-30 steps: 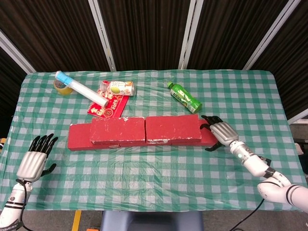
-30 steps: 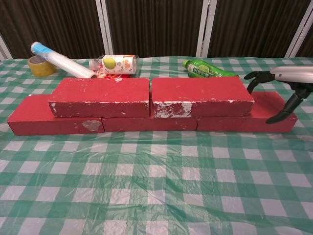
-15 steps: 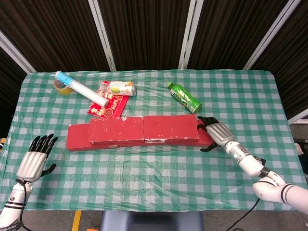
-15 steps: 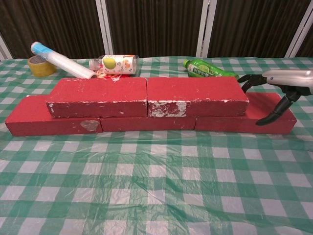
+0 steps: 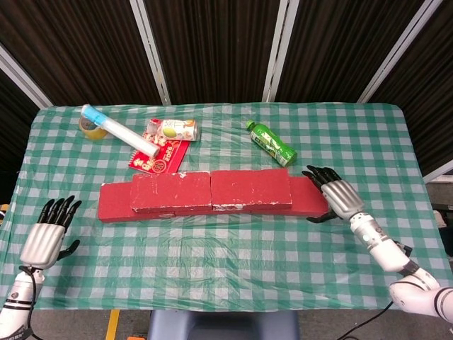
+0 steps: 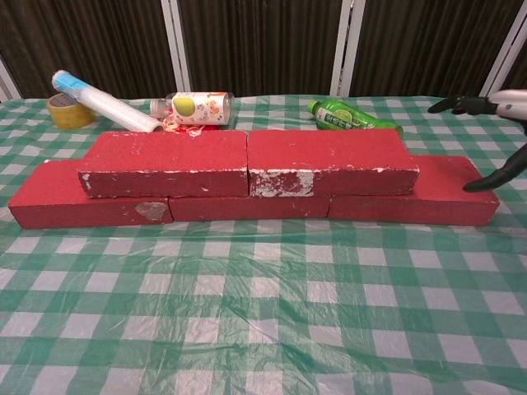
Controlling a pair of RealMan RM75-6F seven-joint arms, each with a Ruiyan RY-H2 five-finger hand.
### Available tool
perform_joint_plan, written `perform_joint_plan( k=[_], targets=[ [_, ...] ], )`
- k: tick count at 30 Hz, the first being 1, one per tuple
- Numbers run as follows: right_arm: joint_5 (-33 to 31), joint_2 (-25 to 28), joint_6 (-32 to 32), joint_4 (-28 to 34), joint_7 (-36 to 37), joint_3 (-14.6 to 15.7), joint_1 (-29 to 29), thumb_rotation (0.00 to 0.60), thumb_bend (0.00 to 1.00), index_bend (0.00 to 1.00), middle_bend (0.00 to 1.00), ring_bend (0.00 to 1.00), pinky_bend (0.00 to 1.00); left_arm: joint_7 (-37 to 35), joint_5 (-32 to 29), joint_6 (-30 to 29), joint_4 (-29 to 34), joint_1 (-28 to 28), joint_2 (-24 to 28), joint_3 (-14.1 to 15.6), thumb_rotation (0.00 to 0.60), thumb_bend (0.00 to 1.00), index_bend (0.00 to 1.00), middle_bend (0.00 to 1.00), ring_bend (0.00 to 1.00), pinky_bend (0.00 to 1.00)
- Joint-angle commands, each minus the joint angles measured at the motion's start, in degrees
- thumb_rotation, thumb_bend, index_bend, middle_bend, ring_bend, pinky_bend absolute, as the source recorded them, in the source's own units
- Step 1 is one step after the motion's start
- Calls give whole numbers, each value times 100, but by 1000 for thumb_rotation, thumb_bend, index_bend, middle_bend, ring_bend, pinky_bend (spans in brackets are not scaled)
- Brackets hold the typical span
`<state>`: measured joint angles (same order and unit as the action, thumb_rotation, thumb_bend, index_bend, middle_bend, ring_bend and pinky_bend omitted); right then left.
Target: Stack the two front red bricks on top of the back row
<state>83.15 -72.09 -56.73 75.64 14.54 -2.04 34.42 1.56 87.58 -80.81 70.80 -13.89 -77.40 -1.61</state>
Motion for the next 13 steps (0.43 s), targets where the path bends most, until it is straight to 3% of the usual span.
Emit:
perform_joint_plan(
  k=[1,4,8,13],
  targets=[
    [-18,20,-1991,557,-1257,119,-1275,541,114,1,0,0,0,254,-125,-207,111,105,34,-120,600,276,0,0,0,22],
    [131,-81,-2808,822,-2116,395,-1899,543,114,0,0,0,0,621,-280,-441,232,229,60,-243,600,277,0,0,0,22],
    [178,54,-2971,1202,-2481,688,-2291,549,114,0,0,0,0,923,-401,-635,426,334,116,-344,600,279,0,0,0,22],
    [341,196,-3202,1341,-2524,594,-2427,549,114,0,0,0,0,1143,-452,-632,669,380,200,-345,600,288,0,0,0,24]
  ],
)
